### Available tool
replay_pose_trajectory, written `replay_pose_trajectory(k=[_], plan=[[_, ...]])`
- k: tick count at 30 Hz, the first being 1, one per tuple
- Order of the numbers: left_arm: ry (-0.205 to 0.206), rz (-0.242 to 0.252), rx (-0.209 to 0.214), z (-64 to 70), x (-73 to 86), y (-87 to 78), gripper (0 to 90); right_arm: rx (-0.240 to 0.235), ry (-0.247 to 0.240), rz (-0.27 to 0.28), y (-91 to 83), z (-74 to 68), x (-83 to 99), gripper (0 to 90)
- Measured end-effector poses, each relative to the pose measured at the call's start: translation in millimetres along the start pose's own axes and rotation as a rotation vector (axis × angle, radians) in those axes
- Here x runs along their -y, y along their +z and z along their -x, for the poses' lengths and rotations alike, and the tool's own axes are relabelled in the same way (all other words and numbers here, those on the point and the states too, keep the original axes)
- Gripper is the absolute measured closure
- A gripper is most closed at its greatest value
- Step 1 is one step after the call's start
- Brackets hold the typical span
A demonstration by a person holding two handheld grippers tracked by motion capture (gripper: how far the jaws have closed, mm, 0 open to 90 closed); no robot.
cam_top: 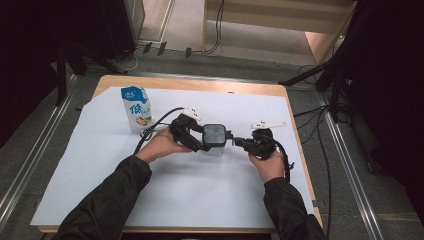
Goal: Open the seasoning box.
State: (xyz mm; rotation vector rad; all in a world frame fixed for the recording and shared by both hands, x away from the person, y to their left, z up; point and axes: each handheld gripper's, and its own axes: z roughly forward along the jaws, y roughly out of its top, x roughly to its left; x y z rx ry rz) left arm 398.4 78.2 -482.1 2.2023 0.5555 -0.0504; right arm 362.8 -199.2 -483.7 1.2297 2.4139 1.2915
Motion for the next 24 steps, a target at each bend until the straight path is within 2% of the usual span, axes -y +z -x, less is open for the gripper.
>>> replay_pose_trajectory(k=[6,8,14,24], plan=[[-0.002,-0.002,-0.007,1.1,-0.9,-0.9,14.0,0.001,-0.002,-0.002,0.1,-0.1,-0.3,90.0],[-0.005,0.012,-0.004,1.2,-1.5,-3.1,14.2,0.003,-0.005,-0.004,0.1,-0.3,-0.5,90.0],[0.002,0.006,-0.023,3.8,-3.7,-6.5,15.4,0.007,-0.008,-0.006,0.7,-0.3,-0.8,90.0],[-0.001,0.002,-0.018,5.3,-4.8,-13.8,17.3,0.004,-0.009,-0.009,1.0,-1.7,-1.1,90.0]])
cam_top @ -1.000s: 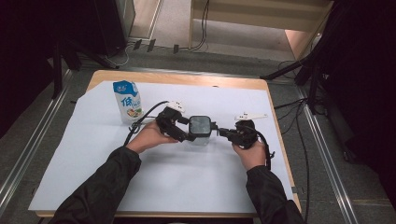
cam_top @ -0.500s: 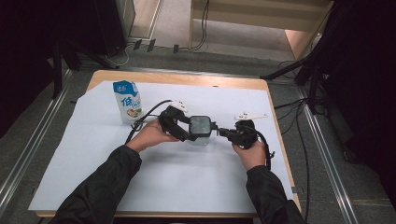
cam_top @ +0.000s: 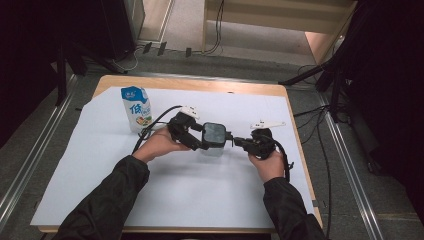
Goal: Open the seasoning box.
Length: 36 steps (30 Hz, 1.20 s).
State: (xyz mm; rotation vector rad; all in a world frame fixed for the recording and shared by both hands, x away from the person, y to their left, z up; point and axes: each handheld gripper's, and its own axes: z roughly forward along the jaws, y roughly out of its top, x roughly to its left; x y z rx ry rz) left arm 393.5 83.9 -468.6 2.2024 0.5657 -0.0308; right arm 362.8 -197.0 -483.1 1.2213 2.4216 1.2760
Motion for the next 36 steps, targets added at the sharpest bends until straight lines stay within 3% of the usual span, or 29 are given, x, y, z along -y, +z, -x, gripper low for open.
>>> replay_pose_trajectory(k=[16,19,26,30,36], plan=[[0.012,0.002,0.004,2.0,-0.5,-14.0,27.3,-0.002,-0.003,-0.003,0.2,-0.6,-0.3,90.0],[0.015,0.023,0.031,3.8,-2.3,-18.7,35.9,-0.003,-0.002,-0.003,0.5,-0.9,-0.6,90.0],[0.034,0.007,0.035,6.6,-5.4,-22.5,44.9,-0.006,-0.004,0.000,0.0,-1.4,-1.1,90.0],[0.052,0.019,0.056,10.6,-9.3,-25.9,57.8,-0.008,-0.006,-0.002,0.2,-1.5,-0.9,90.0],[0.063,0.037,0.081,12.7,-12.3,-26.5,69.8,-0.006,-0.007,-0.003,0.0,-1.9,-0.2,90.0]])
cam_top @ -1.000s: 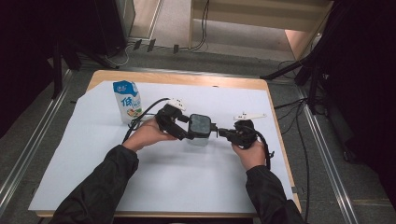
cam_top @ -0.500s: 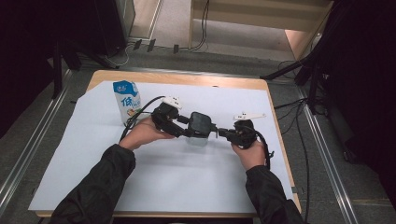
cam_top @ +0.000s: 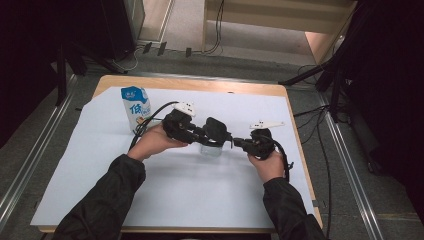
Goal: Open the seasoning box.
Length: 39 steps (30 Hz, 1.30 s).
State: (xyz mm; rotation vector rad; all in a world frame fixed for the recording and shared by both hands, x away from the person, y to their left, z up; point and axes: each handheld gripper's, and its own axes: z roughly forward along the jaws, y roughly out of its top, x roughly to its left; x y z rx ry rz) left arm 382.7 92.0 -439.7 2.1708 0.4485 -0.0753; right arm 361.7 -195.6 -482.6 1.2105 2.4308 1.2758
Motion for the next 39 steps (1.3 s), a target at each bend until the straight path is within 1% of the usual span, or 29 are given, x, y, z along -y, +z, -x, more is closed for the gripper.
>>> replay_pose_trajectory(k=[3,4,5,7,8,12,13,15,16,18,20,22,23,25,28,33,39], plan=[[0.003,0.001,0.011,2.3,-3.1,0.0,73.7,-0.001,0.001,-0.001,-0.4,-0.4,0.2,90.0],[0.002,0.008,0.020,3.2,-4.2,0.4,75.5,-0.001,0.001,-0.001,-0.4,-0.5,0.4,90.0],[0.008,0.004,0.019,4.1,-5.7,0.3,77.3,-0.001,0.002,-0.001,-0.5,-0.5,0.5,90.0],[-0.004,0.007,0.017,4.8,-8.5,0.5,80.8,-0.002,0.002,-0.004,-0.4,-1.1,0.8,90.0],[-0.003,0.012,0.024,4.6,-9.3,0.5,82.7,0.000,0.000,-0.005,-0.5,-1.3,1.0,90.0],[-0.012,0.019,0.013,5.9,-12.5,2.4,86.6,0.001,0.000,0.000,-0.7,-2.1,1.8,90.0],[-0.023,0.021,0.010,6.1,-13.9,3.1,87.4,0.001,0.001,0.000,-0.9,-2.2,2.0,90.0],[-0.023,0.026,0.014,7.8,-16.2,5.4,87.9,0.002,0.002,0.002,-1.2,-2.8,2.4,90.0],[-0.015,0.018,0.012,8.9,-17.7,6.7,87.9,0.003,0.003,0.004,-1.3,-3.2,2.6,90.0],[-0.012,0.013,0.004,11.1,-20.2,10.1,87.8,0.002,0.005,0.005,-1.8,-3.6,3.2,90.0],[-0.022,0.006,0.001,12.2,-22.7,13.0,87.7,0.002,0.010,0.009,-2.1,-4.2,3.8,90.0],[-0.021,0.002,-0.010,13.7,-25.1,15.6,87.6,0.003,0.014,0.011,-2.3,-4.6,4.5,90.0],[-0.023,-0.002,-0.007,13.9,-26.4,16.3,87.6,0.003,0.017,0.011,-2.5,-4.9,4.8,90.0],[-0.020,-0.001,-0.014,15.2,-28.9,17.8,87.5,0.004,0.023,0.016,-2.5,-5.7,5.5,90.0],[-0.018,0.005,-0.009,17.1,-32.5,21.4,87.3,0.007,0.024,0.020,-2.5,-5.9,6.6,90.0],[-0.028,-0.004,-0.012,19.0,-36.6,29.3,87.4,0.011,0.036,0.029,-2.4,-7.0,8.1,90.0],[-0.025,-0.009,-0.012,21.5,-41.6,37.2,87.6,0.015,0.037,0.031,-2.2,-7.4,8.3,90.0]])
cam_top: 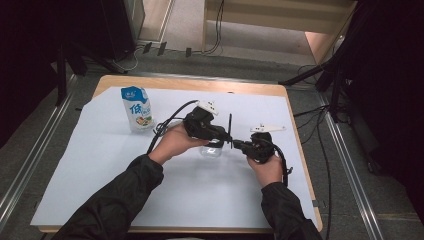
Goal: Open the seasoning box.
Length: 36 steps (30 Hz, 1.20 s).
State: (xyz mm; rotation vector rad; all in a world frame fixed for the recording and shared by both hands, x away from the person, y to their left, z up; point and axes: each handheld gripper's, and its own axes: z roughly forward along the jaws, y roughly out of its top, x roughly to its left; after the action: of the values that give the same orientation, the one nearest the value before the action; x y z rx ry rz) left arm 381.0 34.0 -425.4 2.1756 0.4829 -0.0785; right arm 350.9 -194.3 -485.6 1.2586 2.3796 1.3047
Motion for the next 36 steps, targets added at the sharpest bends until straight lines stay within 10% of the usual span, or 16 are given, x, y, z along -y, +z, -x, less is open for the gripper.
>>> replay_pose_trajectory(k=[27,36], plan=[[-0.032,0.007,0.001,-5.9,-2.5,2.0,83.3,0.004,0.029,0.017,2.3,-2.1,1.9,90.0],[-0.058,0.032,-0.062,-9.8,2.1,-18.5,57.6,-0.006,0.003,0.023,-9.8,-3.5,2.2,87.9]])
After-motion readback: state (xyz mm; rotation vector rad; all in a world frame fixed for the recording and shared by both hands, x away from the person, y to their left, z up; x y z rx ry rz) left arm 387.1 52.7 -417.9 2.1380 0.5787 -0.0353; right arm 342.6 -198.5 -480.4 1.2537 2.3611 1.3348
